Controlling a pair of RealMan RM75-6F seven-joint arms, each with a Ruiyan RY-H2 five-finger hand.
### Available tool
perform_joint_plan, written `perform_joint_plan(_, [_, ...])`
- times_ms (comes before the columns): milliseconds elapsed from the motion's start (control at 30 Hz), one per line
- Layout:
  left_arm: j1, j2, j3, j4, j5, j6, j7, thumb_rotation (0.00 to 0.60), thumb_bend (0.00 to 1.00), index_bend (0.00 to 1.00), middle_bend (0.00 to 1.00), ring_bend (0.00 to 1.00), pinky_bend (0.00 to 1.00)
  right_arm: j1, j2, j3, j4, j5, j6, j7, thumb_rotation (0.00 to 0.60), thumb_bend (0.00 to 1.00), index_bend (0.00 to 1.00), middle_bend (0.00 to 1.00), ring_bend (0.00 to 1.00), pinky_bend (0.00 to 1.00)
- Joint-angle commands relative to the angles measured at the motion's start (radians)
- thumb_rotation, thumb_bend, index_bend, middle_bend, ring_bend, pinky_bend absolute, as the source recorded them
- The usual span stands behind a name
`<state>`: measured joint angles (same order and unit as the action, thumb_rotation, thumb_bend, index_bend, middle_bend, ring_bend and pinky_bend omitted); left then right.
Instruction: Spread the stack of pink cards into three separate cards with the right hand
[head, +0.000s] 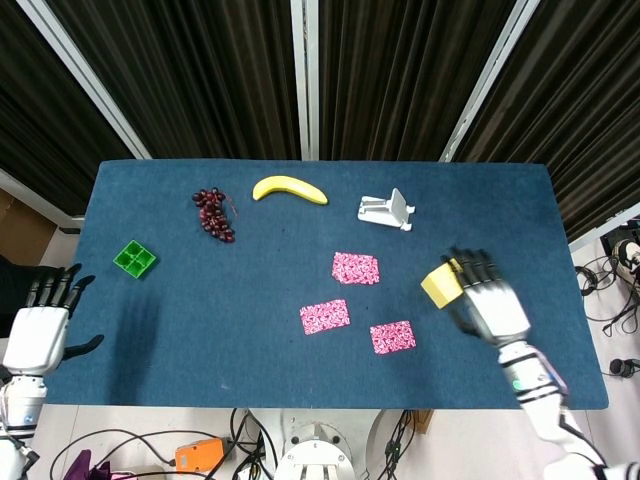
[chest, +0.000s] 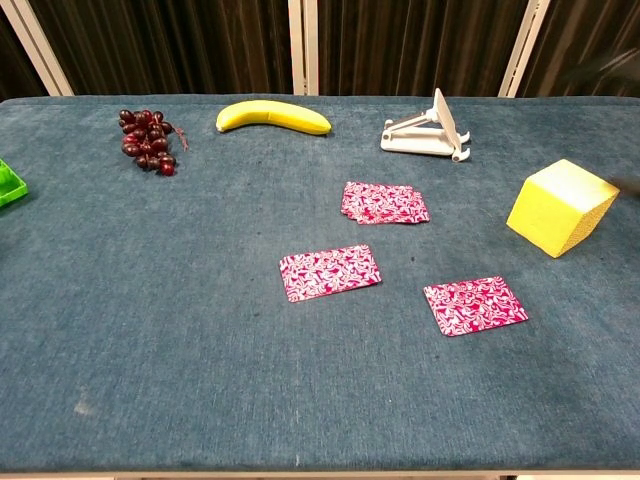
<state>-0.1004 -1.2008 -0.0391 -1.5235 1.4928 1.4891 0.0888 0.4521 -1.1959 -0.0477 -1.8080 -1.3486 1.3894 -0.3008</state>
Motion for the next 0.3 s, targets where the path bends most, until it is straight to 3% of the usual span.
perform_joint_plan(33, [0.008, 0.004, -0.001, 0.002, -0.009, 0.006, -0.007, 0.6, 0.04, 0.15, 0.03, 0.0, 0.0, -0.117, 0.106, 0.0, 0.007, -0.055, 0.137, 0.075, 0.6, 0.52, 0.02, 0.04, 0.0, 0.01])
perform_joint_plan(300, [0.037, 0.004, 0.001, 0.0, -0.024, 0.033, -0.015, 0.6, 0.04, 0.15, 0.03, 0.0, 0.0, -0.25, 0.183, -0.048, 0.066, -0.116, 0.202, 0.304, 0.6, 0.52, 0.0, 0.02, 0.0, 0.0])
